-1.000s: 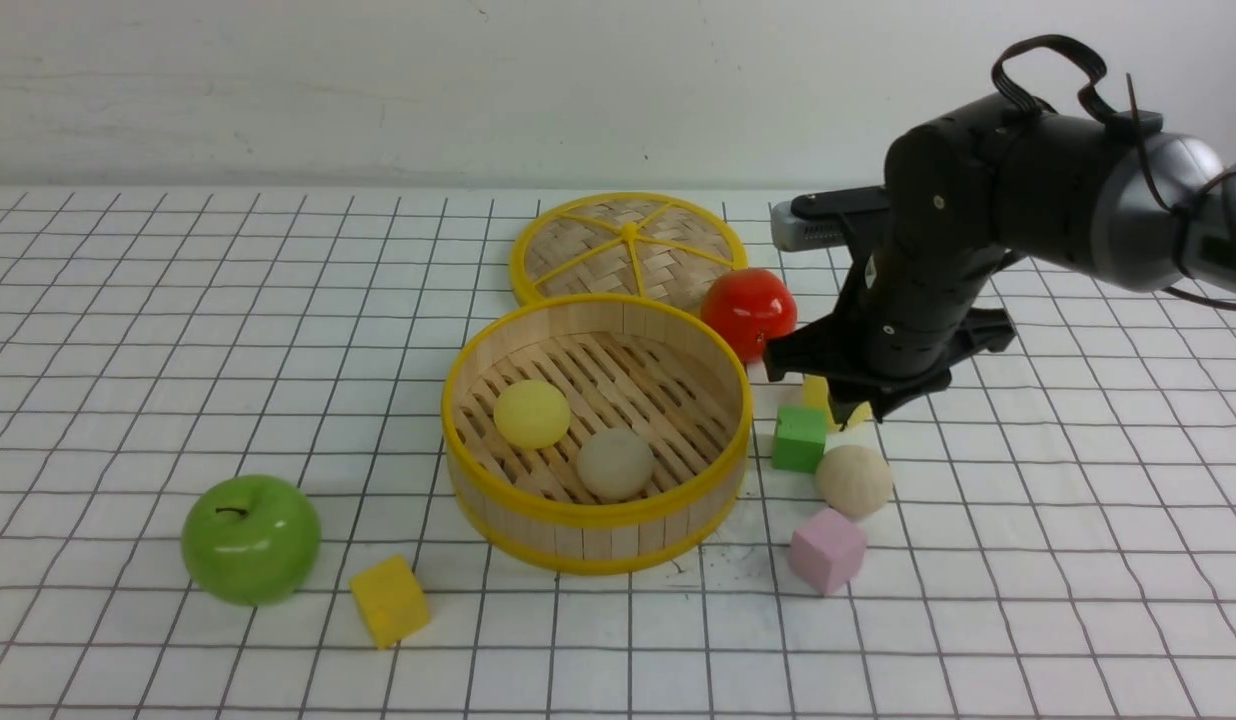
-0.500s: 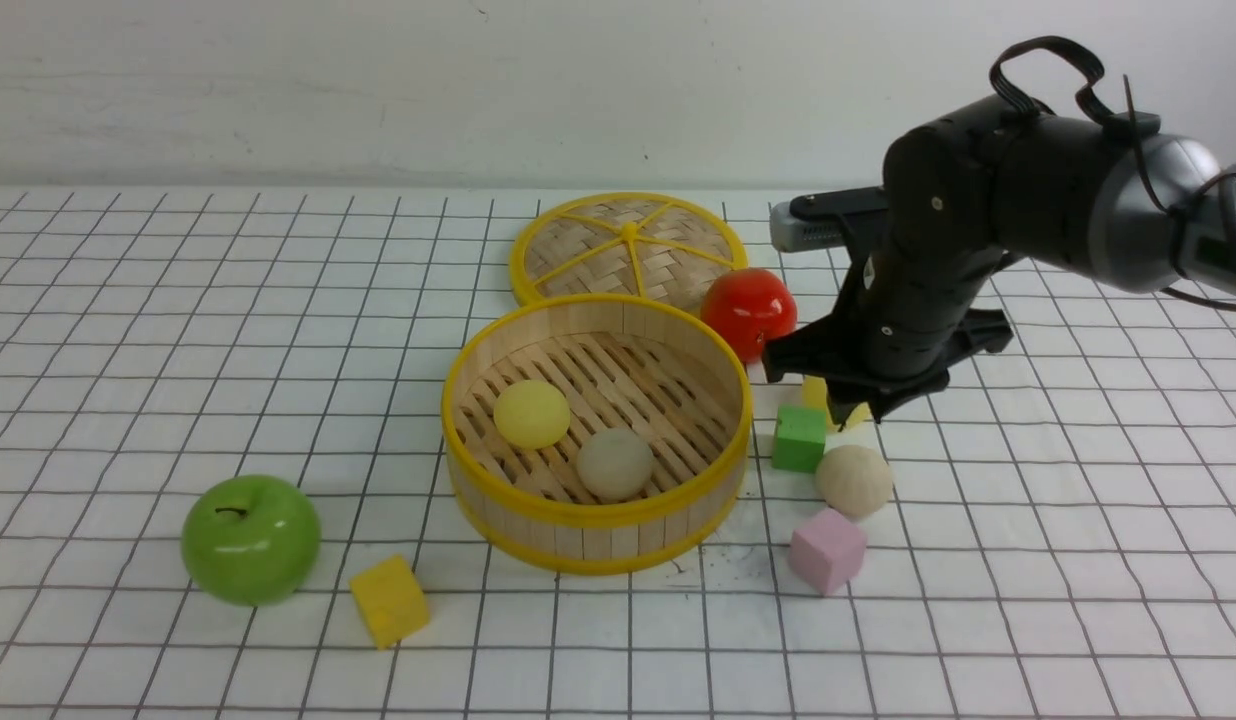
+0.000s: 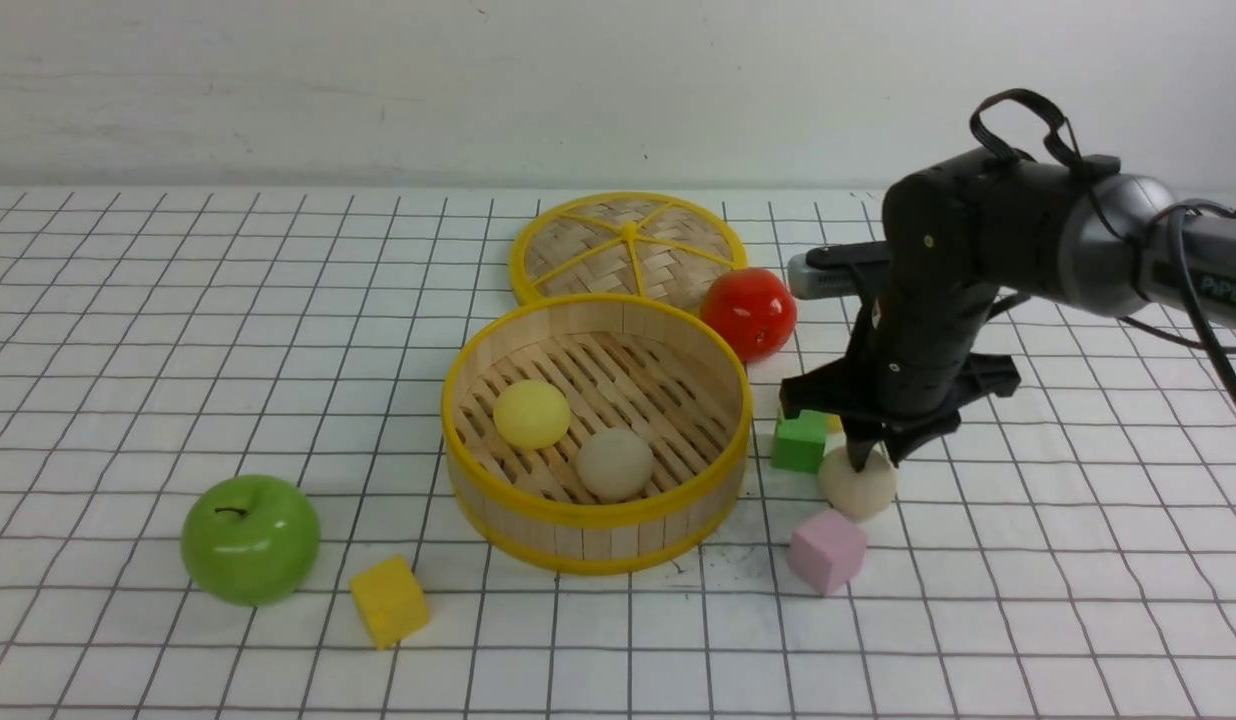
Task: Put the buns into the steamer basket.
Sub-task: Use the right arm to grab a steamed stuffed bun, then use the right arm to put the steamed stuffed bun into the steamer, then use the right arm to grab a steamed stuffed bun
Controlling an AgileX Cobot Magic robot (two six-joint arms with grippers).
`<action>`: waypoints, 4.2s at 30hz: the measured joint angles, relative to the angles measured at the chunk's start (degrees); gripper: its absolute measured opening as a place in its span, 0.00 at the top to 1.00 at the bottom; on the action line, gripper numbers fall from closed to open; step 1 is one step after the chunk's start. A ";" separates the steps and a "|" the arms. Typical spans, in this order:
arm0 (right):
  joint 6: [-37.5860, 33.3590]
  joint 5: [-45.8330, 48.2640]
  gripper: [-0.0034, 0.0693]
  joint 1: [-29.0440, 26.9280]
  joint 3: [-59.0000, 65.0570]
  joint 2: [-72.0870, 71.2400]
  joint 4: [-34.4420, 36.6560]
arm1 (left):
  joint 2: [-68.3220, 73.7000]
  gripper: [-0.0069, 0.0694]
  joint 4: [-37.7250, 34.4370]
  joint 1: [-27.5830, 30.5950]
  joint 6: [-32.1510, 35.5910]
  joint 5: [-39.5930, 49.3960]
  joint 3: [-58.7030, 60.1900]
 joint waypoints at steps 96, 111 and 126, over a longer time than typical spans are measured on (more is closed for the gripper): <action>-17.72 -11.37 0.50 -7.22 -4.59 -0.35 9.74 | 0.00 0.60 0.00 0.00 0.00 0.04 0.00; -17.72 -16.96 0.66 -7.22 -4.59 4.36 15.22 | 0.00 0.60 0.00 0.00 0.00 0.04 0.00; -17.72 -16.34 0.62 -7.22 -4.59 6.32 17.16 | 0.00 0.60 0.00 0.00 0.00 0.04 0.00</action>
